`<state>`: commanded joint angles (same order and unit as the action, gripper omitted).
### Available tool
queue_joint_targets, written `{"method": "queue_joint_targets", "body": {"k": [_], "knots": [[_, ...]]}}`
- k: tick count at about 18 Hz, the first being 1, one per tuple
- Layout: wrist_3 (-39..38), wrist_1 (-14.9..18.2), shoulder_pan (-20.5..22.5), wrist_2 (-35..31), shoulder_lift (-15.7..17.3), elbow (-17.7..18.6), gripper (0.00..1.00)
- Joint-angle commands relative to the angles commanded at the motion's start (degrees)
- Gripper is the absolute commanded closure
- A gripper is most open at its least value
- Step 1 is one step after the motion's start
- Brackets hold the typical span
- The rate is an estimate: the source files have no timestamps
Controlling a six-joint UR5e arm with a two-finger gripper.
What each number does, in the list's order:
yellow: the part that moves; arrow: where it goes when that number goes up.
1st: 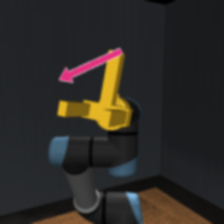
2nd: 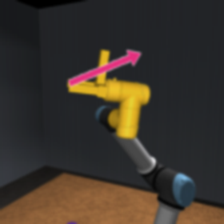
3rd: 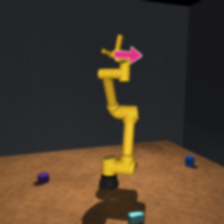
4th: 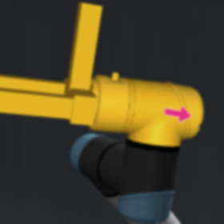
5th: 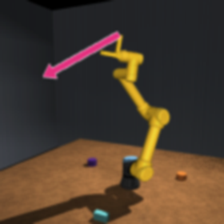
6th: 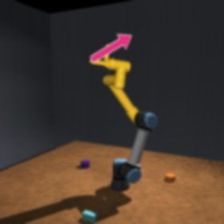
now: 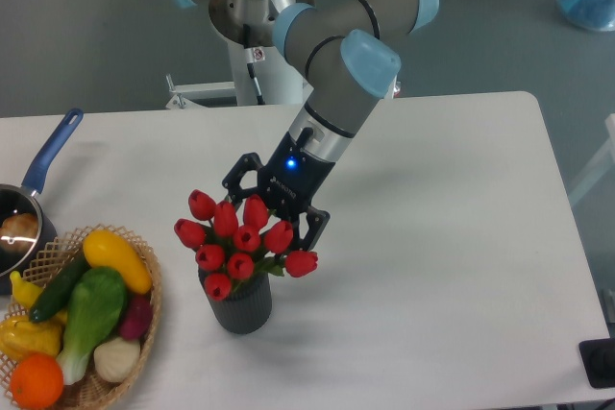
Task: Pick up the flowers from the vase
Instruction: 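Lower the open gripper around the tulip stems above the vase rim, then close the gripper on the tulip stems, gathering the bouquet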
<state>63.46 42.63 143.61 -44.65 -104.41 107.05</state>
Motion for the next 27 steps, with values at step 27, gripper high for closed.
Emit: {"method": "queue_joint_targets", "body": {"k": [27], "knots": [[0.2, -0.9, -0.4, 3.4, -1.8, -1.9, 0.19]]}}
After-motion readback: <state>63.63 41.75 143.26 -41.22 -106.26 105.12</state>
